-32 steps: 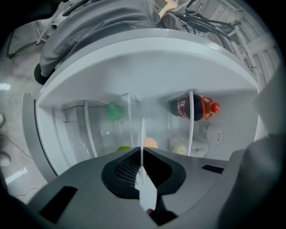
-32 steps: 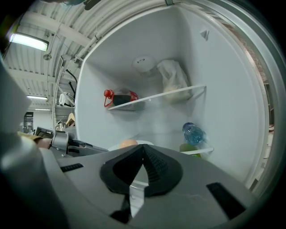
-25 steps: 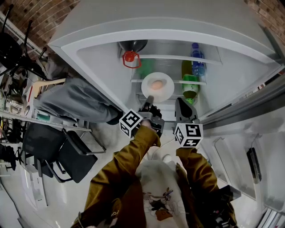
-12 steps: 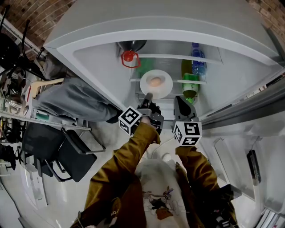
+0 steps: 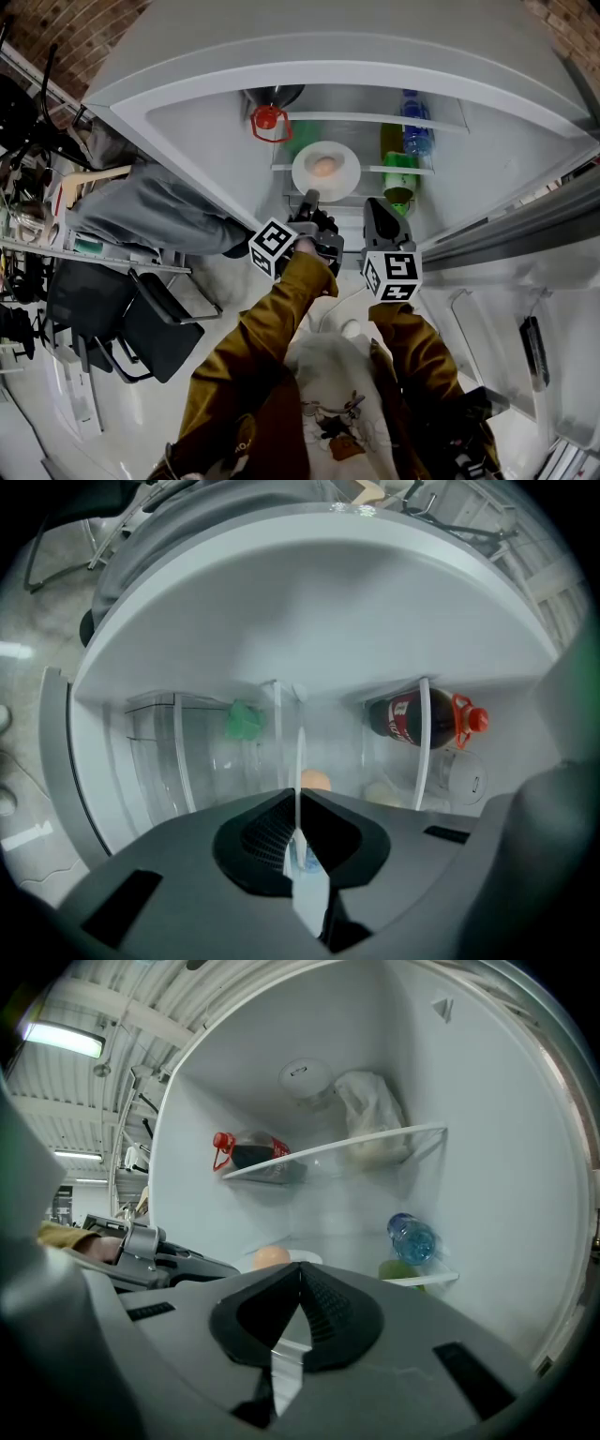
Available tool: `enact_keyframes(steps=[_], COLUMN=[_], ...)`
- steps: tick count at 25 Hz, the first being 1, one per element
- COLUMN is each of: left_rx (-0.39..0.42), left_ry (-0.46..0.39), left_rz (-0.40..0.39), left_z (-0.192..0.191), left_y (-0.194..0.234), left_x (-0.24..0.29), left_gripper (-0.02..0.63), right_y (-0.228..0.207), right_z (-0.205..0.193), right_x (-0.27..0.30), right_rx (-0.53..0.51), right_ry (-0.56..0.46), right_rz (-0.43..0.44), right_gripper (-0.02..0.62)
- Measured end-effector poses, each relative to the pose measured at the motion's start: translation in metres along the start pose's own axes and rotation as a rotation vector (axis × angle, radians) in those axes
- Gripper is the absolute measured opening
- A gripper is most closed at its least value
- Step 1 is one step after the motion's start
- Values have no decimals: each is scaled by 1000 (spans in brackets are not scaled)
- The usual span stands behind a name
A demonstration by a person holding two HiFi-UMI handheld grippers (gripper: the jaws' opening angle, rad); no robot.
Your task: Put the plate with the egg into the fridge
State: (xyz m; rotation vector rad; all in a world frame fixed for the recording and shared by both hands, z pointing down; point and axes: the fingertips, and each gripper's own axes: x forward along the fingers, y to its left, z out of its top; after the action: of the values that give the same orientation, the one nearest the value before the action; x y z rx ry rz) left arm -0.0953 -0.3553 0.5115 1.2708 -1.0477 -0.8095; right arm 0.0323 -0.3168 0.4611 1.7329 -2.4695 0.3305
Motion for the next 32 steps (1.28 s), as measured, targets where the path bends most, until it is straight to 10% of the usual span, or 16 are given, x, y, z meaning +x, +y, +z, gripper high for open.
enact_keyframes(steps=[32], left_rx=[-19], left_ry=[-48], left_rz=[34], left_z=[18], left_y=[0], left_x=[36], left_gripper=[21], right_y=[-6], right_z=[5], right_x=[14], right_rx=[8], right_ry=[2], right_rz=[-2], right_gripper=[5])
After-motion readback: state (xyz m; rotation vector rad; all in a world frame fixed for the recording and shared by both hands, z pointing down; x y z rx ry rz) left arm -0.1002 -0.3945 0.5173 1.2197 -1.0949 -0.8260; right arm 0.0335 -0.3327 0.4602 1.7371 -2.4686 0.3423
